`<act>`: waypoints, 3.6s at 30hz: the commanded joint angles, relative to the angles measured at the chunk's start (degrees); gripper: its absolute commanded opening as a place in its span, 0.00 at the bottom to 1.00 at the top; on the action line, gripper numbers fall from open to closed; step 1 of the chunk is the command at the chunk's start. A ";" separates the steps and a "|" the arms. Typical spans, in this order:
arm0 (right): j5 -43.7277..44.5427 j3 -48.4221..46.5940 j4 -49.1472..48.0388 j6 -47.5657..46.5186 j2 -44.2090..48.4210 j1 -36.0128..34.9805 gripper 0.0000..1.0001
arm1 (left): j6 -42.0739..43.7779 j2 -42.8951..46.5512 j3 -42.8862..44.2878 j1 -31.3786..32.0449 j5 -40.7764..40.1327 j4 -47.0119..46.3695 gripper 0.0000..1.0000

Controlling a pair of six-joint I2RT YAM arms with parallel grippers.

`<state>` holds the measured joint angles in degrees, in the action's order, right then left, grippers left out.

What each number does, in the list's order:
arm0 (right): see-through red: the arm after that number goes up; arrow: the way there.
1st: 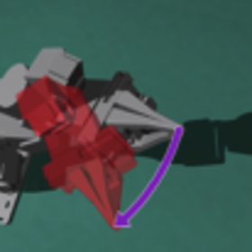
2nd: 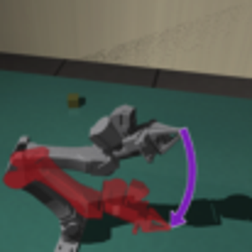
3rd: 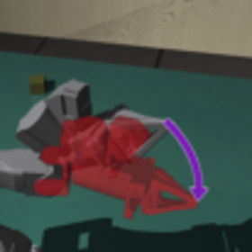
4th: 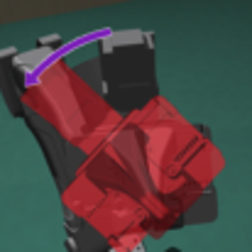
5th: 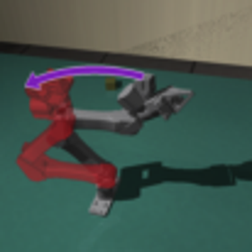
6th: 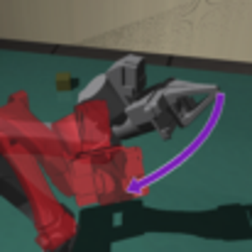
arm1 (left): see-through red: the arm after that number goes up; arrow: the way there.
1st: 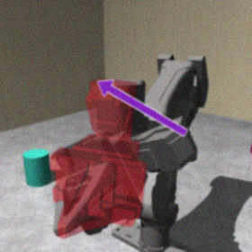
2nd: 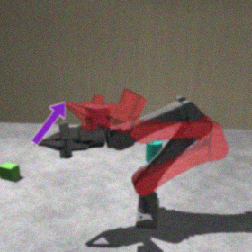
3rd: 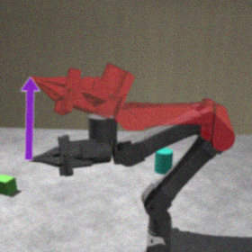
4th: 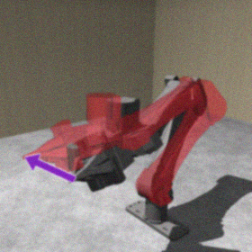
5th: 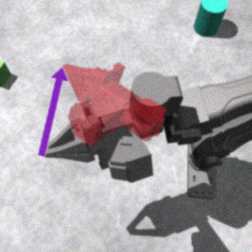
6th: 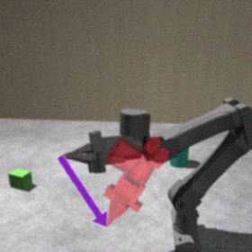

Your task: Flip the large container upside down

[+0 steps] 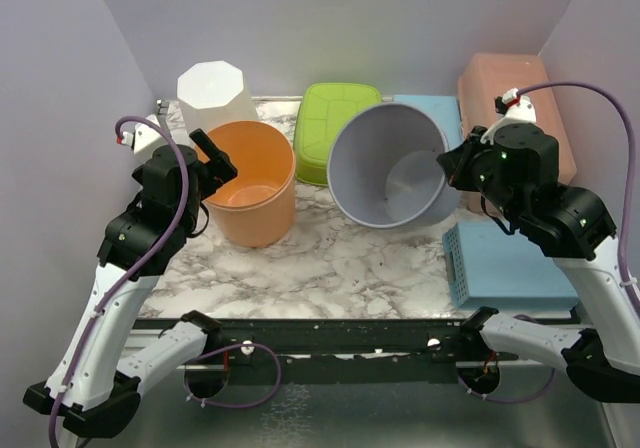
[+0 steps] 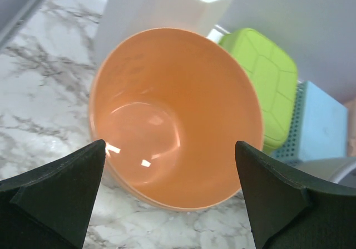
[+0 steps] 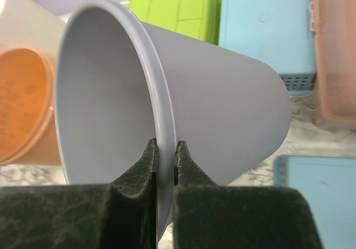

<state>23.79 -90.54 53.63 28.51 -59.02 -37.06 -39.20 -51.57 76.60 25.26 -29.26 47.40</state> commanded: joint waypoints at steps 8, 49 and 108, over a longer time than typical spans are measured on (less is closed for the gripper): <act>8.02 -6.26 7.39 -8.68 -5.01 -1.01 0.00 | -1.60 0.29 -0.25 0.32 -11.37 9.39 0.99; 57.28 -12.59 30.16 -1.63 -36.89 -42.32 0.01 | 10.94 -4.97 -9.43 -21.76 8.97 0.93 0.99; -6.56 14.16 -14.73 3.92 -26.34 -36.07 0.18 | 17.53 -4.22 -7.34 -34.73 1.58 1.82 0.64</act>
<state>22.55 -78.63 33.28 32.10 -81.84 -72.99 -22.74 -57.04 66.52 -9.06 -28.75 47.90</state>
